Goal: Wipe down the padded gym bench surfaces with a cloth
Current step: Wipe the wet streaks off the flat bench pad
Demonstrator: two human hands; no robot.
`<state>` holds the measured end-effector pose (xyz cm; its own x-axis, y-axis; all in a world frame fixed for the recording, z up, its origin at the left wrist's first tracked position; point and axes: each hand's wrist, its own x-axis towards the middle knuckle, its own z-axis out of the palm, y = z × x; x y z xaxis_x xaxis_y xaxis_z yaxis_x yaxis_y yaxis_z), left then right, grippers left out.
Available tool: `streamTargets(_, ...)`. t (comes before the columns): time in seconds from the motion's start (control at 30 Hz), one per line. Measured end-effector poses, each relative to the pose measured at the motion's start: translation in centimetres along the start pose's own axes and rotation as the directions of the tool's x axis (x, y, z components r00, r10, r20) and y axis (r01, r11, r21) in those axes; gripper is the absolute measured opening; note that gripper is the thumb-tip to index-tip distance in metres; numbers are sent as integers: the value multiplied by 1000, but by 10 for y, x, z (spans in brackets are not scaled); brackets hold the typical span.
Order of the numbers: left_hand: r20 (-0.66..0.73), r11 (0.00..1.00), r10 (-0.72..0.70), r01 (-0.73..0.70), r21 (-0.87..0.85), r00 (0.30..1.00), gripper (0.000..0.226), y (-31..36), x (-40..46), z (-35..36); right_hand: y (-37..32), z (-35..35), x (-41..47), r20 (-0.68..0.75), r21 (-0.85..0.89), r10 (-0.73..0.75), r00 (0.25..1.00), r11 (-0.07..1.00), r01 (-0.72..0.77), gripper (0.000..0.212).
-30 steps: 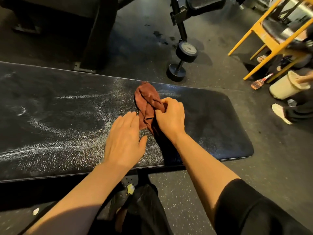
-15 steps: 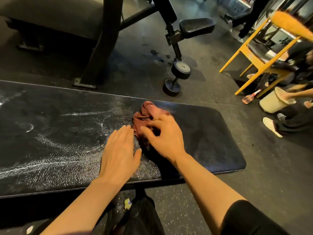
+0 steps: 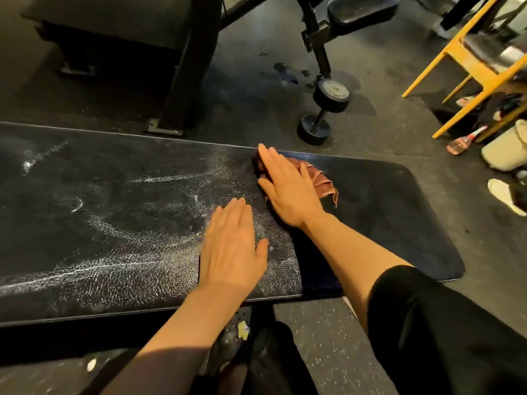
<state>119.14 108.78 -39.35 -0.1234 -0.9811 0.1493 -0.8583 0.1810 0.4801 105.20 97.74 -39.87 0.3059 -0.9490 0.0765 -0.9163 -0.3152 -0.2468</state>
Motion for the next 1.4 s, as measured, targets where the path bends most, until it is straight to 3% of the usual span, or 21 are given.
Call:
streamTargets(0.1, -14, 1000, 8, -8, -13, 1000, 65, 1, 0, 3, 44, -9, -2, -96, 27, 233, 968, 972, -232, 60)
streamTargets(0.17, -4, 1000, 8, -8, -9, 1000, 66, 1, 1, 5, 45, -1, 0, -96, 105, 413, 906, 909, -403, 53)
streamTargets(0.2, -1, 1000, 6, -6, -8, 1000, 66, 1, 2, 6, 34, 5, 4, -115, 158, 416, 902, 904, -397, 49)
streamTargets(0.3, 16, 1000, -6, 6, -2, 1000, 64, 4, 5, 8, -15, 18, 12, -128, 236, 55, 990, 972, -24, 41)
streamTargets(0.4, 25, 1000, -15, 15, 23, 1000, 65, 4, 6, 11, -20, 19, 14, -66, 26, -249, 966, 968, 251, 48)
streamTargets(0.43, 25, 999, -6, 5, 37, 1000, 66, 4, 6, 11, -9, 16, 15, -67, -106, -249, 966, 965, 241, 51)
streamTargets(0.5, 14, 999, 6, -6, 50, 1000, 66, 4, 5, 11, 22, 8, 13, -39, -246, -33, 999, 969, 23, 49)
streamTargets(0.57, 3, 999, 12, -12, 44, 1000, 65, 4, 5, 12, 53, -2, 11, -22, -168, 219, 975, 961, -220, 46)
streamTargets(0.63, 15, 999, 11, -12, 39, 1000, 63, 4, 5, 15, 60, -4, 9, -71, -150, 302, 951, 939, -310, 46)
streamTargets(0.73, 19, 998, 25, -26, 51, 1000, 58, 6, 6, 21, 34, 11, 16, -132, -191, 219, 967, 951, -242, 48)
streamTargets(0.87, 26, 998, 33, -34, 54, 999, 60, 11, 7, 25, 21, 9, 12, 12, -170, -105, 994, 980, 106, 56)
streamTargets(0.93, 25, 998, 39, -40, 52, 999, 59, 13, 7, 25, 48, -3, 7, 1, -216, -13, 1000, 976, 13, 53)
streamTargets(1.03, 9, 999, 36, -36, 31, 999, 58, 12, 6, 24, 89, -15, -10, -41, -171, 334, 942, 926, -336, 45)
streamTargets(1.13, 1, 999, 42, -42, 19, 999, 56, 7, 2, 23, 88, -11, -5, -92, -173, 374, 923, 907, -385, 45)
streamTargets(1.2, -3, 997, 59, -59, 39, 998, 56, 4, -1, 21, 66, -3, 11, -114, -162, 323, 940, 927, -338, 44)
streamTargets(1.27, -7, 996, 60, -59, 61, 998, 57, -1, -3, 17, 25, 10, 23, -111, -169, 173, 979, 967, -190, 44)
streamTargets(1.4, -5, 997, 11, -10, 80, 1000, 56, -10, -1, 13, -30, 22, 29, 42, -108, -124, 991, 986, 128, 46)
